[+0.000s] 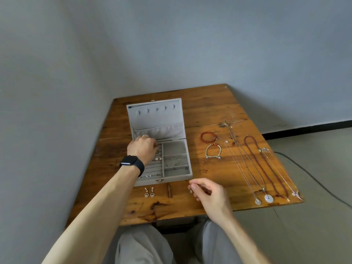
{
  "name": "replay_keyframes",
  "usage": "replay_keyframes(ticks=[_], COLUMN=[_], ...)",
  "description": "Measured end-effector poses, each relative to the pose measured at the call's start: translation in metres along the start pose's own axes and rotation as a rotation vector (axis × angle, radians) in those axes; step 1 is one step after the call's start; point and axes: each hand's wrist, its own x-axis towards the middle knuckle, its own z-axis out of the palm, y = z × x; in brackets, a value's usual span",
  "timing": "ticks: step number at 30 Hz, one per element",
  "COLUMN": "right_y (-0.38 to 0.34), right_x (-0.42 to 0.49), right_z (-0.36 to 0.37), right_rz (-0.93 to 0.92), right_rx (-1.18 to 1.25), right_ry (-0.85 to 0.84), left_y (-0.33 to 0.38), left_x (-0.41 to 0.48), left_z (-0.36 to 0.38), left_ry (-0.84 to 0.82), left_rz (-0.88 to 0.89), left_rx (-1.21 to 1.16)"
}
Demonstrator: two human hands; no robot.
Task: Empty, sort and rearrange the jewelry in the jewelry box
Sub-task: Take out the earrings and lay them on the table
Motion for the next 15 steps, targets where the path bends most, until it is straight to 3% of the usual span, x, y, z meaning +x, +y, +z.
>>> replay_keyframes(ticks=[15], right_y=[0.0017], right_x=[-0.002], right_z=[0.0017], right_rz=[-0.026], right_rx=[-0.029], right_ry=[0.014], left_y=[0.006], left_x=[-0.0049], left_z=[0.0023], left_ry=[0.018], left_rz=[-0.065], left_rx=[-0.049])
